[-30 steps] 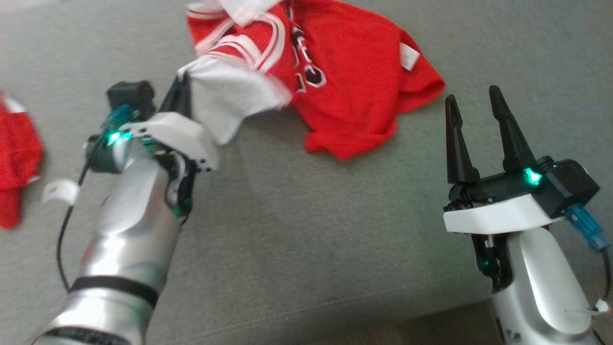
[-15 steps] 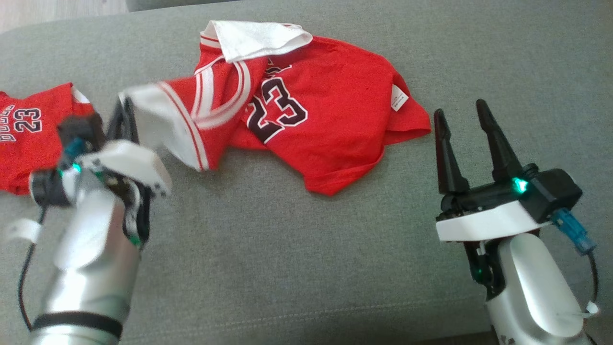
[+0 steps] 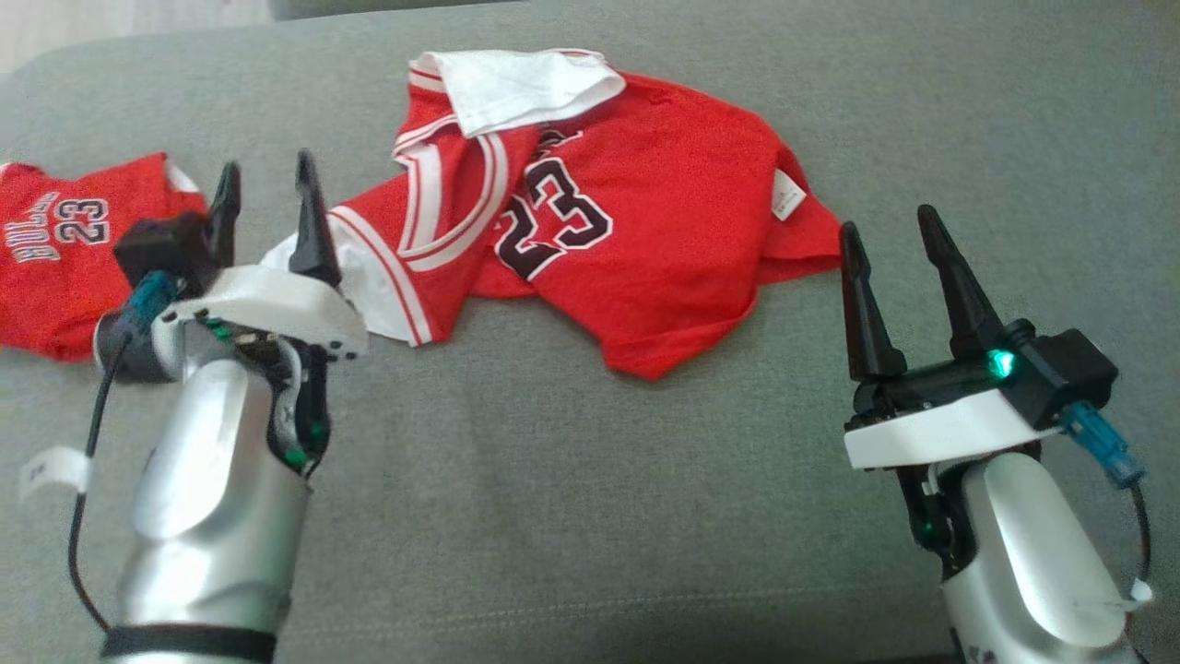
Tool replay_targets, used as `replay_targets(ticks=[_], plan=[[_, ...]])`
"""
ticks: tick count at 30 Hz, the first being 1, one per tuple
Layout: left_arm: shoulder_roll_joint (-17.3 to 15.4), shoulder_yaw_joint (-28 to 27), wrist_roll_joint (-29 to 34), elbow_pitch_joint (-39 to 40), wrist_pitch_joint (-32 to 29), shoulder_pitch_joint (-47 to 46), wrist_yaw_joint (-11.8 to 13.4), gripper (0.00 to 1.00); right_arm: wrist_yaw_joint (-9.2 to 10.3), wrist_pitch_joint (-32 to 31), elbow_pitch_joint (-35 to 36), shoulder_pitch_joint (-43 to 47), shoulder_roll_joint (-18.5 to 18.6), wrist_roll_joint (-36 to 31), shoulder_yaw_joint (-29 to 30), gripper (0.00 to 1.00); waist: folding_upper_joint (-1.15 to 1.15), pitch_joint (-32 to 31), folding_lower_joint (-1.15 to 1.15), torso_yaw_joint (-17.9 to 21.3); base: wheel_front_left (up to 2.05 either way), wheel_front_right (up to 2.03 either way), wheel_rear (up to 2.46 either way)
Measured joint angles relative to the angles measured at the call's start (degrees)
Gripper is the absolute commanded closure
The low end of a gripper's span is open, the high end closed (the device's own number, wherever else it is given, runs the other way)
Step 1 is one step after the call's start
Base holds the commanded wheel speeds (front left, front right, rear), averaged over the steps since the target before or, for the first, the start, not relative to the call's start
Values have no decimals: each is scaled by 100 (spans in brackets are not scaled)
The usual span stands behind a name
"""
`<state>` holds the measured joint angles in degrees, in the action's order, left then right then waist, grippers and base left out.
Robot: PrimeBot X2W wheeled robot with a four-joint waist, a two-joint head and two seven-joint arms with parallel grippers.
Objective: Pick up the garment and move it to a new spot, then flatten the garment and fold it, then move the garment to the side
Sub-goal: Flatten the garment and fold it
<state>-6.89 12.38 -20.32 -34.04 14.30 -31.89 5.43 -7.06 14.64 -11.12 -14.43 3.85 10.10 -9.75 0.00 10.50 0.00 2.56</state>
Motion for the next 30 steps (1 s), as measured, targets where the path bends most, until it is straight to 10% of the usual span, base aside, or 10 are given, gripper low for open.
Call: replay_targets(ticks=[14, 30], plan=[[431, -321, 4, 2280, 37, 2134, -699, 0, 0, 0, -364, 321, 53, 4, 213, 0, 0, -269, 0, -661, 0, 0, 0], [444, 76, -204, 2452, 37, 2082, -636, 0, 0, -818, -2245, -828, 66, 542, 504, 0, 0, 244, 0, -1151, 0, 0, 0]])
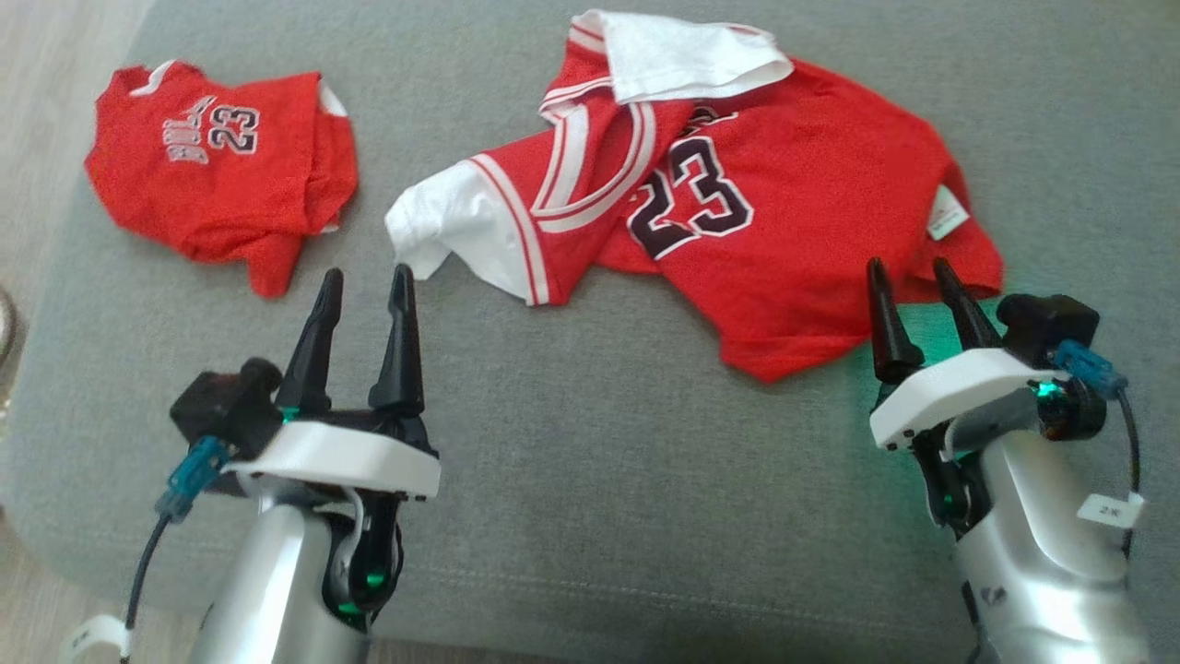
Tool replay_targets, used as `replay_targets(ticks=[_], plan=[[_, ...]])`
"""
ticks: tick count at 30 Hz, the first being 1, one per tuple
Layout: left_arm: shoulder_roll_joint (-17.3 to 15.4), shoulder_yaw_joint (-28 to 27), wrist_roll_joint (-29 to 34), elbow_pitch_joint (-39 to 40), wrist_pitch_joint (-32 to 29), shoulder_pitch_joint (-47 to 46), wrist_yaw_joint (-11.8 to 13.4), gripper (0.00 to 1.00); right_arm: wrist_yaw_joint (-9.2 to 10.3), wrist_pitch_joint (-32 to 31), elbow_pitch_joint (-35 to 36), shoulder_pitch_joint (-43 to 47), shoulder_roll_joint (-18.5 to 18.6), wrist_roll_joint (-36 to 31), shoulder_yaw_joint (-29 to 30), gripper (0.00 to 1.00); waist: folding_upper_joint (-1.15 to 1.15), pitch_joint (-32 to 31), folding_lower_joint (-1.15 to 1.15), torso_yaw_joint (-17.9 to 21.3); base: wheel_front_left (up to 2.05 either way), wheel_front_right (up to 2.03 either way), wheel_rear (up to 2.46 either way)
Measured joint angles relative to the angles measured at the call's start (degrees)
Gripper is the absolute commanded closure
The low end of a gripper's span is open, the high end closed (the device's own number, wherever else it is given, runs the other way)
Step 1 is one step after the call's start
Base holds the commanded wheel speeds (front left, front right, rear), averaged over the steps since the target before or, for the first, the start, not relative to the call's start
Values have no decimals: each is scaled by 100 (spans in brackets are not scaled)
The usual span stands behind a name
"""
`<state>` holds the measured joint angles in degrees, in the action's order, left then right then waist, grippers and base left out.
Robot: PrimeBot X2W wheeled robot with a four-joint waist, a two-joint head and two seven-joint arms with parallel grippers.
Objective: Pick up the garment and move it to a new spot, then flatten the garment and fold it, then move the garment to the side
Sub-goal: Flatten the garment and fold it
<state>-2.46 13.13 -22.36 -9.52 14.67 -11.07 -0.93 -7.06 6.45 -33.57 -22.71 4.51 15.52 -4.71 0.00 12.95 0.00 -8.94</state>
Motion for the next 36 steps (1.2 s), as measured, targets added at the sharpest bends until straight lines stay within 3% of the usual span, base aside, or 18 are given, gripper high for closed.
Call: replay_targets(ticks=[5, 6, 7, 14, 21, 29, 30, 31, 36], plan=[[1, 59, -40, 0, 0, -102, 44, 0, 0, -1, -536, -211, 9, 146, -92, 1, 0, 127, 0, -176, 0, 0, 0], [1, 60, -52, -5, 0, -102, 46, 0, 0, 0, -627, -247, 11, 177, -122, 67, 0, 138, 0, -198, 0, 0, 0], [1, 62, -52, -8, 0, -102, 49, 0, 0, 11, -697, -279, 20, 197, -164, 100, 0, 143, 0, -213, 0, 0, 0], [2, 35, -52, -77, 0, -94, 52, 0, 0, 446, -814, -432, 225, 194, -444, 100, 0, -15, 0, -162, 0, 0, 0], [2, -3, -62, -133, 0, 51, 51, 0, 0, 565, -391, -488, 703, -52, -443, 100, 0, -362, 0, 42, 0, 0, 0], [2, 108, -193, -105, 0, 162, 91, 0, 0, -48, 276, -620, 1429, -154, -450, 100, 0, -486, 0, 191, 0, 0, 0], [1, 153, -220, -89, 0, 151, 94, 0, 0, -337, 424, -804, 1692, -163, -561, 100, 0, -403, 0, 174, 0, 0, 0], [1, 153, -220, -89, 0, 151, 94, 0, 0, -337, 424, -804, 1692, -163, -561, 100, 0, -403, 0, 174, 0, 0, 0], [2, 379, -346, -70, 0, 30, 94, 0, 0, -738, 588, -1407, 2365, -165, -998, 100, 0, -124, 0, 44, 0, 0, 0]])
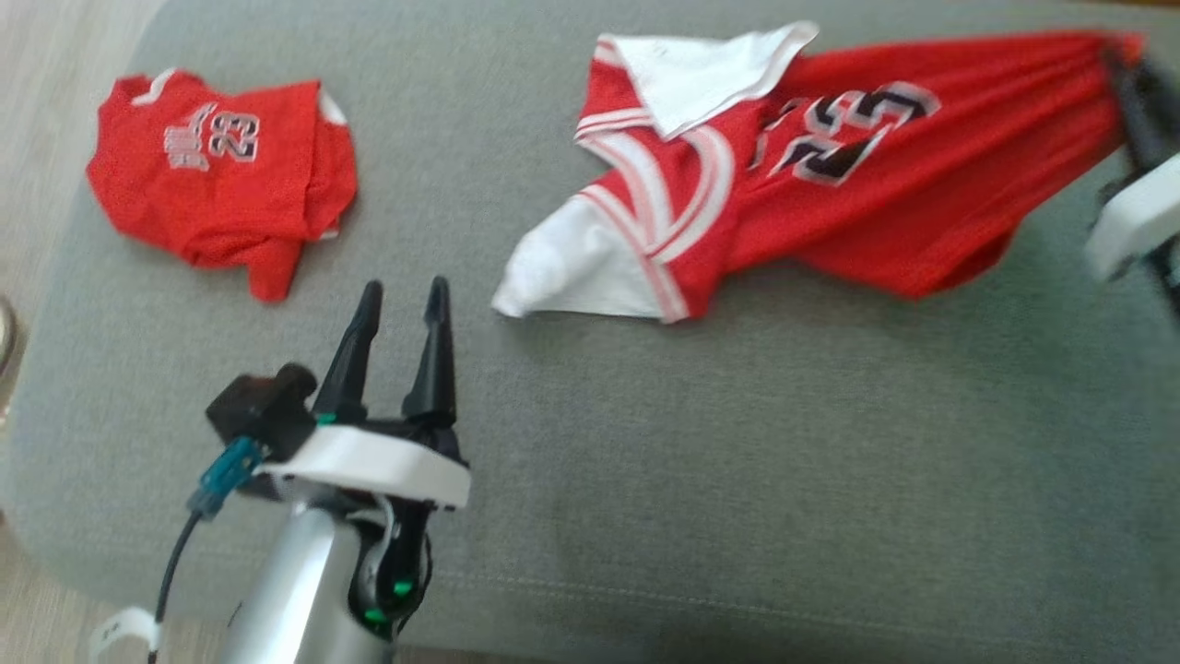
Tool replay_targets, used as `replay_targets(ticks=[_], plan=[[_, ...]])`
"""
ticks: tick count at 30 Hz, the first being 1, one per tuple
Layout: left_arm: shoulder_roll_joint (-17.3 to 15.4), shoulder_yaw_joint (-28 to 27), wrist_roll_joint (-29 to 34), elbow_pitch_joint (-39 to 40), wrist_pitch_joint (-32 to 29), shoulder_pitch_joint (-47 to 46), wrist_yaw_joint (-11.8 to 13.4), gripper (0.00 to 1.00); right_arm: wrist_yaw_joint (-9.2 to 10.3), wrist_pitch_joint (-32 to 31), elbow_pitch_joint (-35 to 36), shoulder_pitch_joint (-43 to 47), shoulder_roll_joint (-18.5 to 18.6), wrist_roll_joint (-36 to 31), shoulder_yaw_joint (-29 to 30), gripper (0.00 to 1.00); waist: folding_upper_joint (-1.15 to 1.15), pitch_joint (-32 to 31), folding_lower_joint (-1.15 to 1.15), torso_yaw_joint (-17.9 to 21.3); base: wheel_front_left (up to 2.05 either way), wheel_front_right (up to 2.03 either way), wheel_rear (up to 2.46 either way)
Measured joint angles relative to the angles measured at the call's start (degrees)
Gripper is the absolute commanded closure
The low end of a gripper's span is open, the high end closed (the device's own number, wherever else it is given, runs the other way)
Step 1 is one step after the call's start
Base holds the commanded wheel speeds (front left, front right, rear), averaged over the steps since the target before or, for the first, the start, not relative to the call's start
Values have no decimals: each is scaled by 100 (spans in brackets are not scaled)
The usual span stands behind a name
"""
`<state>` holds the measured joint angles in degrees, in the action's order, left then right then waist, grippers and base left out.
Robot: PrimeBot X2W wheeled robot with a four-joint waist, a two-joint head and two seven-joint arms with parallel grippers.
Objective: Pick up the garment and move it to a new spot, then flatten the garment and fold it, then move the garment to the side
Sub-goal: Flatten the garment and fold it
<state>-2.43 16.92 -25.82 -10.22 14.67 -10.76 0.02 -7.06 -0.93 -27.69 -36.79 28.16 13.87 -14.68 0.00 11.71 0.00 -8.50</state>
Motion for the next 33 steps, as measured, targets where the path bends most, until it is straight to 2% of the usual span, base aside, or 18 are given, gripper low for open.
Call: replay_targets(ticks=[4, 7, 11, 12, 13, 18, 22, 28, 33], plan=[[2, 178, -64, 3, 0, -261, 0, 0, 0, -65, -267, -576, 503, -109, -266, 100, 0, 244, 0, -205, 0, 0, 0], [3, 279, -123, 4, 0, -395, 11, 0, 0, -57, -730, -1023, 650, -178, -364, 100, 0, 416, 0, -399, 0, 0, 0], [2, 336, -157, 2, 0, -425, 54, 0, 0, 130, -1461, -1478, 657, -277, -386, 100, 0, 638, 0, -644, 0, 0, 0], [2, 345, -157, 3, 0, -428, 55, 0, 0, 156, -1666, -1566, 641, -324, -358, 65, 0, 693, 0, -690, 0, 0, 0], [2, 353, -157, 3, 0, -437, 55, 0, 0, 177, -1901, -1643, 614, -376, -316, 0, 0, 747, 0, -733, 0, 0, 0], [3, 408, -214, 4, 0, -536, 77, 0, 0, 381, -2910, -1740, 345, -549, 60, 0, 0, 918, 0, -853, 0, 0, 0], [7, 401, -214, 2, 0, -537, 99, 0, 0, 828, -3216, -1763, -5, -673, 201, 0, 0, 879, 0, -760, 0, 0, 0], [7, 256, -197, -21, 0, -534, 96, 0, 0, 1386, -3278, -1784, -404, -569, 364, 0, 0, 609, 0, -469, 0, 0, 0], [7, 157, -145, -25, 0, -492, 92, 0, 0, 1515, -2673, -1493, -728, -370, 432, 0, 0, 272, 0, -154, 0, 0, 0]])
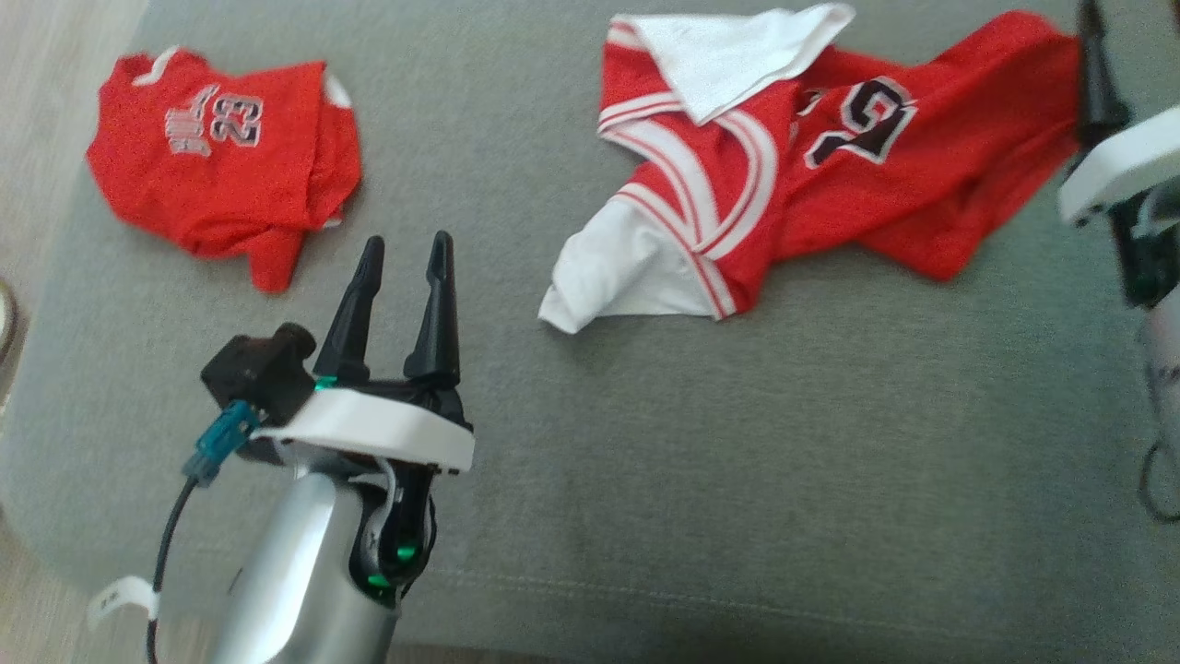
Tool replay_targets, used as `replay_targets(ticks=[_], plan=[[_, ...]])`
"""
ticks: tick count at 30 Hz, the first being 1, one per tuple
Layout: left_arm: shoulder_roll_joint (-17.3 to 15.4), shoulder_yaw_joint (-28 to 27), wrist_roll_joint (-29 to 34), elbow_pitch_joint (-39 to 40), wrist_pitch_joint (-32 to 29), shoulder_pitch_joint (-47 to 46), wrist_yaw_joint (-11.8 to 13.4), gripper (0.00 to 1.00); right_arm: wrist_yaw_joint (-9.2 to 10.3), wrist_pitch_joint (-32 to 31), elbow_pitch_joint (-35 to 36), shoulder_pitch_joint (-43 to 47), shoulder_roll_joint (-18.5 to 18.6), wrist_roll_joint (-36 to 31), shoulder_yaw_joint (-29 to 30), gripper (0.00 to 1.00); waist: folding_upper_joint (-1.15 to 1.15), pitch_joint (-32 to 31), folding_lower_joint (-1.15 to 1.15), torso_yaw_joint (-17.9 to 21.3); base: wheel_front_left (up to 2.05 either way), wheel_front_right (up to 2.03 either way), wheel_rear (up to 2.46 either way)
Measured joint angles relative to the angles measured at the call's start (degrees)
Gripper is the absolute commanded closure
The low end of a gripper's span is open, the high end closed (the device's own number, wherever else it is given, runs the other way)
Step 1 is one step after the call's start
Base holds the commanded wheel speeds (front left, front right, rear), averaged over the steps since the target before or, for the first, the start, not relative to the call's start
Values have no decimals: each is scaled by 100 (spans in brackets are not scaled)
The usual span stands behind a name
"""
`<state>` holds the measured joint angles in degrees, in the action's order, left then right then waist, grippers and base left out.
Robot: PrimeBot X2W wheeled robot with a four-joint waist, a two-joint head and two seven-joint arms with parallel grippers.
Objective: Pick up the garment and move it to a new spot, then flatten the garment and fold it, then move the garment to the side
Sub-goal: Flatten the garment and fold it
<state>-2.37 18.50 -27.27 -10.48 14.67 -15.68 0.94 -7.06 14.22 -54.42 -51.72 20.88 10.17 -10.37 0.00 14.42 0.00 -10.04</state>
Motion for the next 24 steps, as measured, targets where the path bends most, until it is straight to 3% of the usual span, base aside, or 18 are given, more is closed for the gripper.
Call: replay_targets(ticks=[5, 14, 24], plan=[[-3, -109, 48, 80, 0, 223, 1, 0, 0, 15, 1617, 1237, -332, 211, 361, 0, 0, -396, 0, 380, 0, 0, 0], [-3, -341, 123, 287, 0, 522, -52, 0, 0, 16, 3613, 3434, -1283, -63, 1107, 0, 0, -751, 0, 746, 0, 0, 0], [-5, -459, 201, 297, 0, 733, -134, 0, 0, 16, 4205, 4378, -1659, -444, 1183, 0, 0, -726, 0, 849, 0, 0, 0]])
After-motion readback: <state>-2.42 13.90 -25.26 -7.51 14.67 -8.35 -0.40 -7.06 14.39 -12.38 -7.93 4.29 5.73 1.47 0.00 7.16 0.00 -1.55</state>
